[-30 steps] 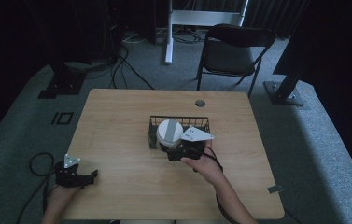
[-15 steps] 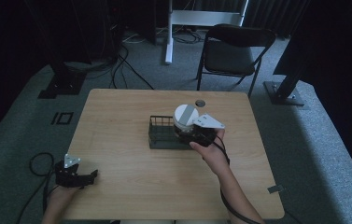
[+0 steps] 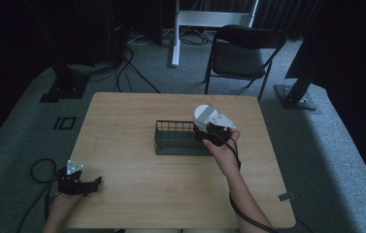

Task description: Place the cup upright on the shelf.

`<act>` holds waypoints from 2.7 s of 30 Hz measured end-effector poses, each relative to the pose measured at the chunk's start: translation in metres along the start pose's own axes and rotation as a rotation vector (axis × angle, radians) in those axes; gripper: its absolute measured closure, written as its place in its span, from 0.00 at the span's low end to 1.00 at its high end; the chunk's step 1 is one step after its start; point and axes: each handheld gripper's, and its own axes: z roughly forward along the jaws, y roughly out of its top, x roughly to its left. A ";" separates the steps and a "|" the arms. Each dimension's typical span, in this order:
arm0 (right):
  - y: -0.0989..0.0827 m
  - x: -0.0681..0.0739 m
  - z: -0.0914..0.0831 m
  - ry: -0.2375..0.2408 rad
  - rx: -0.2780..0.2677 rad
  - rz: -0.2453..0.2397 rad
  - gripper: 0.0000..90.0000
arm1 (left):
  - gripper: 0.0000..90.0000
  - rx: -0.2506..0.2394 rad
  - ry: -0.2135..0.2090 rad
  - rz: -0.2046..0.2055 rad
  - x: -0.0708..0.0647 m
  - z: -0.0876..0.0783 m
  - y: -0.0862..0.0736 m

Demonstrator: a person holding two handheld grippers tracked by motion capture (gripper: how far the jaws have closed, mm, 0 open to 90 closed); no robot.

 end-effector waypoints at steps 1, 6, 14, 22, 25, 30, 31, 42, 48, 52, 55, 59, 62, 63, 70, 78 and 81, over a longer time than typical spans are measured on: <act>-0.001 -0.001 0.001 0.008 0.005 0.012 0.20 | 0.00 0.000 0.000 0.000 0.000 0.000 0.000; -0.005 0.000 0.008 0.007 0.039 0.005 0.20 | 0.00 0.000 0.000 0.000 0.000 0.000 0.000; -0.015 0.002 0.018 0.011 0.093 0.003 0.20 | 0.00 0.000 0.000 0.000 0.000 0.000 0.000; -0.019 0.002 0.023 0.026 0.125 -0.006 0.20 | 0.00 0.000 0.000 0.000 0.000 0.000 0.000; -0.021 0.002 0.024 0.037 0.131 -0.001 0.20 | 0.00 0.000 0.000 0.000 0.000 0.000 0.000; -0.023 0.001 0.024 0.036 0.131 -0.007 0.20 | 0.00 0.000 0.000 0.000 0.000 0.000 0.000; -0.024 0.001 0.024 0.036 0.129 -0.008 0.20 | 0.00 0.000 0.000 0.000 0.000 0.000 0.000; -0.027 -0.001 0.023 0.078 0.115 -0.011 0.18 | 0.00 0.000 0.000 0.000 0.000 0.000 0.000; -0.028 -0.003 0.021 0.076 0.102 0.002 0.14 | 0.00 0.000 0.000 0.000 0.000 0.000 0.000; -0.028 -0.005 0.016 0.083 0.090 -0.001 0.14 | 0.00 0.000 0.000 0.000 0.000 0.000 0.000; -0.029 -0.006 0.013 0.091 0.086 0.002 0.14 | 0.00 0.000 0.000 0.000 0.000 0.000 0.000; -0.030 -0.008 0.009 0.094 0.078 -0.002 0.14 | 0.00 0.000 0.000 0.000 0.000 0.000 0.000; -0.031 -0.010 0.006 0.102 0.079 0.001 0.14 | 0.00 0.000 0.000 0.000 0.000 0.000 0.000; -0.031 -0.010 0.004 0.098 0.075 0.000 0.14 | 0.00 0.000 0.000 0.000 0.000 0.000 0.000; -0.034 -0.017 -0.006 0.095 0.064 -0.010 0.14 | 0.00 0.000 0.000 0.000 0.000 0.000 0.000; -0.040 -0.024 -0.017 0.097 0.059 -0.004 0.14 | 0.00 0.000 0.000 0.000 0.000 0.000 0.000; -0.044 -0.027 -0.023 0.099 0.050 0.006 0.14 | 0.00 0.000 0.000 0.000 0.000 0.000 0.000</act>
